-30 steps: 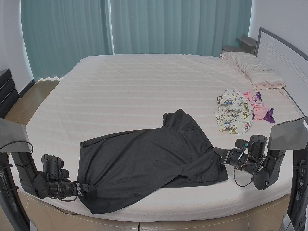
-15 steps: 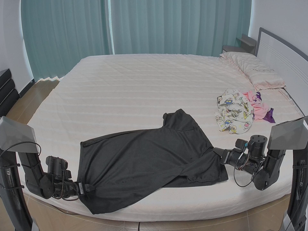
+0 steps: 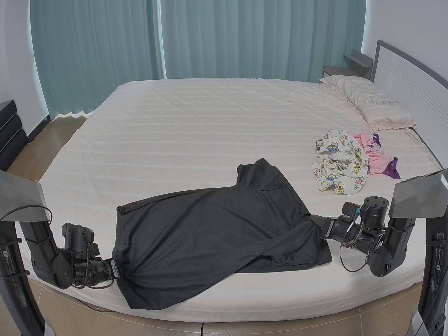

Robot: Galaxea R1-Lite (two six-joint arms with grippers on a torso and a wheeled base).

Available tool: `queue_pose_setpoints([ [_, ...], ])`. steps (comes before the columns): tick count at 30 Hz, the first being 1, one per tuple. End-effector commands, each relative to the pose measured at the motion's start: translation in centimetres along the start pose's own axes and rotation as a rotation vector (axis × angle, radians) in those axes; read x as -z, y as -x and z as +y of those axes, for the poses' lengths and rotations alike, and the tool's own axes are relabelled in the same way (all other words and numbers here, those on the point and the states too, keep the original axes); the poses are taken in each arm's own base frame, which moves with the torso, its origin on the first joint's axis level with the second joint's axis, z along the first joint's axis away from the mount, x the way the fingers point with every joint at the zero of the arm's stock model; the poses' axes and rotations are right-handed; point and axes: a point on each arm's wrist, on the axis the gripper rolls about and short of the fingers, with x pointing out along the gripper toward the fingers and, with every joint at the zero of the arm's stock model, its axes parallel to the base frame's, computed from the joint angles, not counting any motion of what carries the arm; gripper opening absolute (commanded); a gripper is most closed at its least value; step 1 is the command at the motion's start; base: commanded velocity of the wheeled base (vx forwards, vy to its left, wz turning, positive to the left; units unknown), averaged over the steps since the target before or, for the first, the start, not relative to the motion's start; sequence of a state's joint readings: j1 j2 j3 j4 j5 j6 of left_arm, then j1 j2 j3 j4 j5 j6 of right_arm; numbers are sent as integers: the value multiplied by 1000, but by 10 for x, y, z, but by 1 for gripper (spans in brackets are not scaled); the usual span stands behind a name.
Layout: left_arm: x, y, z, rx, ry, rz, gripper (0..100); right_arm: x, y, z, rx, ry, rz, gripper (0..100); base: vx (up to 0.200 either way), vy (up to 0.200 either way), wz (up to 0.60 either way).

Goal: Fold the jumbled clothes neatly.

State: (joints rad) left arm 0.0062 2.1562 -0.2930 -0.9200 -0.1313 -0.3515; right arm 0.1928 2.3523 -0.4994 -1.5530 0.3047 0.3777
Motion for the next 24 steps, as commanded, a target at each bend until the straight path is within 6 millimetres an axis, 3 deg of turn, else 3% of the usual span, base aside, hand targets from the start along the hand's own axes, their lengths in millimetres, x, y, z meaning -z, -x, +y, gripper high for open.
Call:
queue_pose_setpoints([
  [1,-12,10,-5,22,19,-67,0,0,0,0,-4,3,-7,0,0,0,0],
  [5,-26,12,-10,46,63,-121,0,-2,-1,-1,-2,4,-14,0,0,0,0],
  [9,-52,10,-13,65,120,-200,0,-9,-5,-3,2,10,-49,0,0,0,0],
  [13,-64,7,-12,52,137,-192,0,-12,-7,-6,7,12,-64,0,0,0,0],
  [14,-75,5,-13,50,171,-183,0,-13,-11,-9,10,12,-70,0,0,0,0],
  [21,-101,-13,-19,59,258,-163,0,-2,-18,-15,16,6,-49,0,0,0,0],
  [22,-101,-16,-18,57,259,-158,100,-2,-18,-15,16,4,-49,0,0,0,0],
  [24,-99,-21,-17,51,261,-145,100,-2,-18,-15,16,2,-49,0,0,0,0],
])
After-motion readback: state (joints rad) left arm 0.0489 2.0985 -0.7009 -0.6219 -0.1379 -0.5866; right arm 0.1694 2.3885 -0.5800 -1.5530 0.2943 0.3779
